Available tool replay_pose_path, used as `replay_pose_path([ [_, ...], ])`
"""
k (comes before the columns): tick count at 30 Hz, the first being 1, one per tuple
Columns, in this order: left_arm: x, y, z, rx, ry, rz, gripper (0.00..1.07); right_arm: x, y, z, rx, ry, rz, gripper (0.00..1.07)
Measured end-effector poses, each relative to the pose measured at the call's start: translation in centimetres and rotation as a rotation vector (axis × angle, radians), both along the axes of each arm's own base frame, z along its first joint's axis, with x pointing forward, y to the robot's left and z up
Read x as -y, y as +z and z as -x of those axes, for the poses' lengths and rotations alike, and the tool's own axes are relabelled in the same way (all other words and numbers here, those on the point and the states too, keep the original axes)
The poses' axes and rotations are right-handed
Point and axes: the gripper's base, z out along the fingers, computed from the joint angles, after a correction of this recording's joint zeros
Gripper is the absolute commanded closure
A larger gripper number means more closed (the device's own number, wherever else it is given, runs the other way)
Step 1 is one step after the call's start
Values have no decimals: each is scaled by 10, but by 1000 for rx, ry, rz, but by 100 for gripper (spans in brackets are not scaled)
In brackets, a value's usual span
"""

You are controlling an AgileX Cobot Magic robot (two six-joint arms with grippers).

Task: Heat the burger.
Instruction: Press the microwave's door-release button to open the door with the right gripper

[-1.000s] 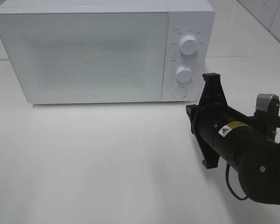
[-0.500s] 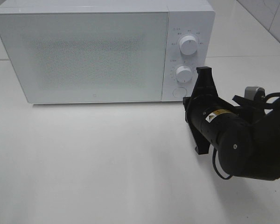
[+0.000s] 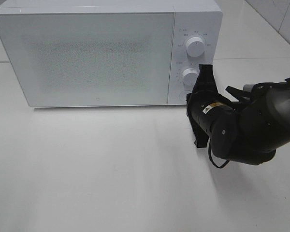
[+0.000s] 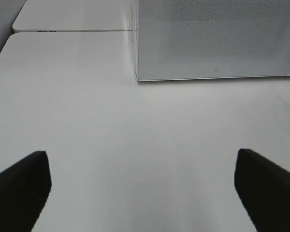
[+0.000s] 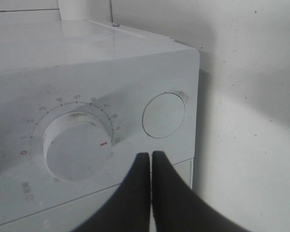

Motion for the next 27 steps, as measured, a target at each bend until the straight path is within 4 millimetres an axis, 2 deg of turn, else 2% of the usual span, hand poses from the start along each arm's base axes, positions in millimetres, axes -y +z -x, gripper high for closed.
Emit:
replay_pose_path([
  [12,0,0,0,0,0,0,9,-9,-14,-21,-17,-7,-5,107],
  [23,0,0,0,0,0,0,9,-6,-11,-38,-5,-28,-23,107],
  [27,0,0,0,0,0,0,9,-5,-19,-41,-30,-30,-17,107],
])
